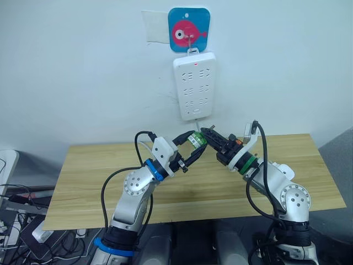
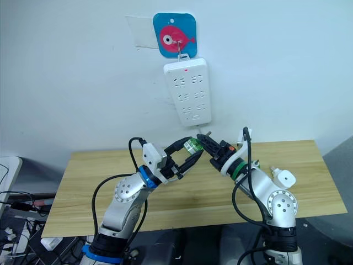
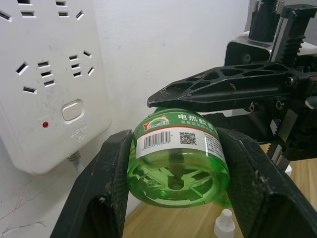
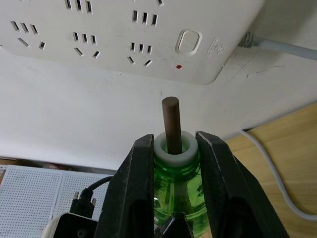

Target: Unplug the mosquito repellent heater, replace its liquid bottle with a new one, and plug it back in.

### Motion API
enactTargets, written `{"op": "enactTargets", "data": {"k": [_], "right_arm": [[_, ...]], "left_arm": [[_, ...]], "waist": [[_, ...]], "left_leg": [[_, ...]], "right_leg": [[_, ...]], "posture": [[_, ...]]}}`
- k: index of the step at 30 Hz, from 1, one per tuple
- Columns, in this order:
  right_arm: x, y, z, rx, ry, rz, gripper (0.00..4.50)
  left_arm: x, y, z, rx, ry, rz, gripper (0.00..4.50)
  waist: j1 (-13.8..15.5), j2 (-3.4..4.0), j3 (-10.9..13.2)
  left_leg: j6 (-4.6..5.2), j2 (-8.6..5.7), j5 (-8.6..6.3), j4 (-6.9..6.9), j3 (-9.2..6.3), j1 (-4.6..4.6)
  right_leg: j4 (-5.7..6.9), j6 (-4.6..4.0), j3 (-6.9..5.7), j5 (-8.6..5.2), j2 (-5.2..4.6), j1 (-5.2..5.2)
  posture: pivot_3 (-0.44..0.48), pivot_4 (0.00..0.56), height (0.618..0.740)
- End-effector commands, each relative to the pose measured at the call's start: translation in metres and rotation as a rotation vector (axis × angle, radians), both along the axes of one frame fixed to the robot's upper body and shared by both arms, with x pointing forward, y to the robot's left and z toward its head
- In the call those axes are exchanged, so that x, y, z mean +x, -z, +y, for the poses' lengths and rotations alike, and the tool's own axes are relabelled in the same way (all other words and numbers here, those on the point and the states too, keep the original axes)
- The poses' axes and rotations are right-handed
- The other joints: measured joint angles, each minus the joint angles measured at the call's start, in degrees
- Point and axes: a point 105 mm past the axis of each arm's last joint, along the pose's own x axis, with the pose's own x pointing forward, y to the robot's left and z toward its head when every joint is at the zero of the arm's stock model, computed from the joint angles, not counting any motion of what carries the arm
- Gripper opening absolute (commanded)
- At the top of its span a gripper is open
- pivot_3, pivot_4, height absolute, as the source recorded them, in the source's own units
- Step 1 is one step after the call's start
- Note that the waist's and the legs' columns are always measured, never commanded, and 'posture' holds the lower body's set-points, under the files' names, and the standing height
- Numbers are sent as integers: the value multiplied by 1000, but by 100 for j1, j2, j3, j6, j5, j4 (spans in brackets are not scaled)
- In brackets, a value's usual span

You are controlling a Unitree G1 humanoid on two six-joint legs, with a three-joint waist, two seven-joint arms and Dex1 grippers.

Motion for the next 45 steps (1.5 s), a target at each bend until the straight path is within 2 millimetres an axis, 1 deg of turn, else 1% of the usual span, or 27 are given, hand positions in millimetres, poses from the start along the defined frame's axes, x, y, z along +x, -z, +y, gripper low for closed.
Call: {"op": "enactTargets", "data": {"k": [1, 2, 4, 5, 7, 9, 11, 14, 15, 18, 21, 24, 26, 30, 33, 36, 37, 40, 45], "right_arm": [[-9, -10, 4, -2, -40, -53, 2210], [-10, -7, 2, -29, -45, -50, 2583], [-18, 3, -4, -150, -98, -55, 3308], [-23, 10, -8, -219, -126, -49, 3645], [-37, 17, -16, -318, -207, -69, 4361], [-48, 24, -31, -439, -264, -78, 4439], [-52, 33, -53, -620, -295, -75, 4439], [-36, 44, -101, -869, -205, -9, 4439], [-29, 47, -121, -970, -166, 6, 4439], [-12, 51, -171, -1206, -78, 29, 4439], [-3, 53, -206, -1387, -92, 1, 4439], [3, 59, -229, -1489, -132, 11, 4439], [7, 64, -239, -1523, -155, 21, 4439], [12, 74, -249, -1593, -221, -1, 4439], [15, 82, -256, -1611, -243, 15, 4439], [17, 88, -257, -1595, -261, 28, 4439], [18, 90, -256, -1590, -269, 28, 4439], [23, 97, -251, -1539, -255, 64, 4439], [26, 101, -248, -1544, -279, 49, 4439]], "left_arm": [[1, -7, 3, -13, -19, -27, 2263], [1, -7, 4, -6, -14, -26, 2263], [2, -6, 8, 11, -1, -26, 2263], [2, -7, 9, 22, 5, -33, 2263], [3, -7, 12, 38, 13, -38, 2263], [3, -6, 17, 47, 15, -33, 2263], [2, -4, 21, 65, 26, -29, 2263], [-6, -1, 21, 101, 76, -42, 2263], [-8, 0, 21, 105, 88, -38, 2263], [-12, 1, 22, 109, 113, -34, 2263], [-13, 2, 22, 112, 124, -30, 2263], [-12, 3, 23, 113, 123, -30, 2263], [-12, 3, 22, 111, 120, -31, 2263], [-13, 2, 22, 104, 112, -29, 2263], [-15, 4, 23, 105, 109, -22, 2263], [-17, 4, 24, 106, 107, -18, 2263], [-18, 4, 24, 107, 107, -17, 2263], [-20, 4, 24, 110, 107, -13, 2263], [-21, 4, 26, 119, 104, -7, 2263]], "waist": [[0, 0, -1], [0, 0, -1], [11, 0, -1], [18, 0, -1], [22, 0, -1], [13, 1, -1], [8, 2, -1], [7, 1, -1], [8, 2, -1], [8, 1, 0], [5, 1, 0], [5, 0, 0], [6, -1, 4], [10, -1, 6], [14, -1, 10], [16, -1, 12], [19, -1, 13], [15, -2, 19], [24, 5, 30]], "left_leg": [[0, 0, 0, 0, 0, 0], [0, 1, 0, 0, 0, 0], [0, 0, 0, 1, 0, -1], [0, -2, 0, 2, 1, -1], [1, -2, 0, 3, 1, -2], [4, 1, -2, 3, 2, -3], [7, 2, -3, 3, 7, -2], [13, 13, -7, 7, 12, -1], [13, 14, -7, 5, 12, 0], [14, 15, -7, 5, 18, -1], [14, 16, -7, 5, 22, -1], [14, 20, -8, 5, 25, -1], [14, 20, -8, 5, 28, 0], [14, 21, -8, 4, 27, -1], [14, 22, -8, 4, 26, -1], [14, 24, -9, 3, 26, -1], [14, 24, -9, 3, 26, -1], [14, 26, -9, 3, 25, -1], [14, 26, -9, 2, 23, -2]], "right_leg": [[0, 0, 0, 0, 0, 0], [0, 0, 0, 0, 1, 0], [0, 0, 0, 0, 0, 0], [-2, 0, 0, 0, -1, 2], [-6, 0, -2, 0, -1, 5], [-7, 0, -3, 0, -1, 6], [-7, 1, -1, 0, -1, 8], [-13, 1, -6, -1, 2, 14], [-13, 1, -6, -1, 2, 14], [-15, 1, -5, -1, 2, 12], [-18, 2, -4, -2, 2, 12], [-20, 2, -3, -2, 2, 13], [-20, 2, 0, -1, 1, 11], [-22, 1, 2, -1, -6, 10], [-24, 1, 2, -1, -8, 11], [-27, 1, 4, -1, -10, 11], [-27, 0, 4, -1, -10, 11], [-28, 0, 5, -1, -10, 12], [-32, -1, 3, -1, -10, 12]], "posture": [[-67, 218, 740], [-69, 217, 740], [-70, 219, 740], [-72, 222, 740], [-80, 230, 740], [-86, 237, 740], [-93, 246, 740], [-88, 255, 740], [-84, 259, 740], [-84, 264, 740], [-84, 273, 740], [-79, 276, 740], [-72, 284, 740], [-65, 288, 740], [-54, 296, 740], [-54, 296, 740], [-43, 305, 740], [-43, 305, 740], [-33, 315, 740]]}}
